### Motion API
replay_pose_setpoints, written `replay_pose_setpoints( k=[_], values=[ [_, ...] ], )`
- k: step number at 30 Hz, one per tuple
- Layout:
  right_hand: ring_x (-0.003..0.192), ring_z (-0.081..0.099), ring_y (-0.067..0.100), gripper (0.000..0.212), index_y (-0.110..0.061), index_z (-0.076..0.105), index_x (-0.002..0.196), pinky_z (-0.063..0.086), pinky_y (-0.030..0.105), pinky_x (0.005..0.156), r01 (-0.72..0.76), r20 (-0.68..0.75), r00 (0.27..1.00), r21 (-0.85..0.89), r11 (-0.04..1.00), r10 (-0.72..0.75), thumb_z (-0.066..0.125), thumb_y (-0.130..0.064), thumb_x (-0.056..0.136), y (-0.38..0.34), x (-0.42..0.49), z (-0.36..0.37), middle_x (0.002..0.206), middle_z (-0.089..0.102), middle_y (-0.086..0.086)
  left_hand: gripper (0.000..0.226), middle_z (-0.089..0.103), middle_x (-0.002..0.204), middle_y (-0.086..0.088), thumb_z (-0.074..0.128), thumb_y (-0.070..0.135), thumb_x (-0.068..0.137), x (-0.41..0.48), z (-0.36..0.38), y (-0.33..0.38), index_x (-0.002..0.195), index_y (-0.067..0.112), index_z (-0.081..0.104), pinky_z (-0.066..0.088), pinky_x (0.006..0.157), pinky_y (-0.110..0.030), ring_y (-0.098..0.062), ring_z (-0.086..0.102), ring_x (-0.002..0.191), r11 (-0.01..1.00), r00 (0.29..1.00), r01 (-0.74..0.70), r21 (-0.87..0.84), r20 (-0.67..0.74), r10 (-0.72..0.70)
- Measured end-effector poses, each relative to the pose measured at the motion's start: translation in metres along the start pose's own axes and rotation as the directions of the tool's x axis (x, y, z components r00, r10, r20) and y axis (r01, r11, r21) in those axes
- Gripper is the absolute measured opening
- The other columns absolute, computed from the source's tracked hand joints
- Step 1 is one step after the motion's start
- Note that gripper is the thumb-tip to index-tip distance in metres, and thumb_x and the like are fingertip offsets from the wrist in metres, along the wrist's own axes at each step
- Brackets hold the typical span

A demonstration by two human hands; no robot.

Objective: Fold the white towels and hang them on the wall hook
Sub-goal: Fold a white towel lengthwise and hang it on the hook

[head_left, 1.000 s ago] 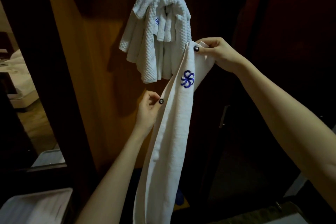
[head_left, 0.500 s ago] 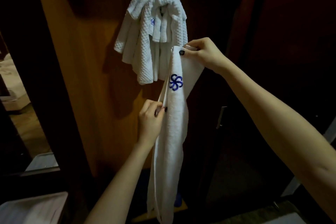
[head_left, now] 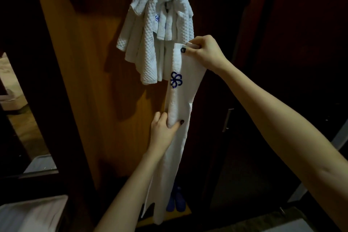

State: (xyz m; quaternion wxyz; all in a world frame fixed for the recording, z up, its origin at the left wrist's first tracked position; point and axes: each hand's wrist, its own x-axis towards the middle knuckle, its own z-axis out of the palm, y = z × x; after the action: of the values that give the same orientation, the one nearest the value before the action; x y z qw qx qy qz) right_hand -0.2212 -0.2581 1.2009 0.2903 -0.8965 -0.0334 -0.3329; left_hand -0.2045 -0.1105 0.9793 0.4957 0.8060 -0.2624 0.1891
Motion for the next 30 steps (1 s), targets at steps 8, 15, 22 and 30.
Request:
replay_pose_setpoints(
  k=[8, 15, 22, 30],
  values=[
    [0.077, 0.048, 0.018, 0.044, 0.018, 0.06, 0.089, 0.039, 0.03, 0.069, 0.053, 0.035, 0.998, 0.1, 0.994, -0.057, 0.067, -0.026, 0.09, 0.005, 0.008, -0.018, 0.083, 0.048, 0.01, 0.032, 0.05, 0.085, -0.001, 0.068, 0.029, 0.086, 0.008, 0.001, -0.021, 0.059, 0.021, 0.053, 0.043, 0.069, -0.026, -0.008, 0.05, 0.076, 0.951, 0.971, 0.176, -0.254, 0.201, -0.126],
    [0.083, 0.061, 0.015, 0.026, 0.005, 0.068, 0.096, 0.051, 0.031, 0.076, -0.026, -0.056, 0.998, 0.248, 0.968, 0.042, 0.068, -0.02, 0.09, 0.021, 0.01, -0.029, 0.091, 0.06, 0.006, 0.027, 0.037, 0.102, 0.001, 0.076, 0.022, 0.079, 0.009, 0.019, -0.035, 0.086, 0.0, 0.061, 0.038, 0.074, -0.013, -0.009, 0.043, 0.084, 0.993, 0.984, 0.031, -0.114, 0.179, -0.01],
    [0.089, 0.066, 0.013, 0.027, -0.001, 0.071, 0.103, 0.055, 0.028, 0.078, -0.069, -0.172, 0.979, 0.229, 0.971, 0.11, 0.069, -0.024, 0.089, 0.03, 0.016, -0.036, 0.096, 0.066, 0.001, 0.036, 0.038, 0.125, -0.009, 0.068, 0.035, 0.083, -0.006, 0.049, -0.04, 0.104, 0.006, 0.061, 0.047, 0.091, -0.037, -0.027, 0.047, 0.112, 0.982, 0.927, 0.177, 0.06, 0.327, -0.187],
    [0.061, 0.054, 0.007, 0.029, -0.016, 0.06, 0.056, 0.041, 0.025, 0.056, -0.153, -0.257, 0.945, 0.195, 0.969, 0.201, 0.066, -0.017, 0.085, 0.03, 0.02, -0.035, 0.063, 0.057, -0.007, 0.038, 0.039, 0.124, -0.009, 0.068, 0.033, 0.083, -0.016, 0.077, -0.038, 0.114, 0.015, 0.054, 0.053, 0.076, -0.036, -0.022, 0.055, 0.085, 0.97, 0.951, 0.232, 0.079, 0.192, -0.243]
  ],
)
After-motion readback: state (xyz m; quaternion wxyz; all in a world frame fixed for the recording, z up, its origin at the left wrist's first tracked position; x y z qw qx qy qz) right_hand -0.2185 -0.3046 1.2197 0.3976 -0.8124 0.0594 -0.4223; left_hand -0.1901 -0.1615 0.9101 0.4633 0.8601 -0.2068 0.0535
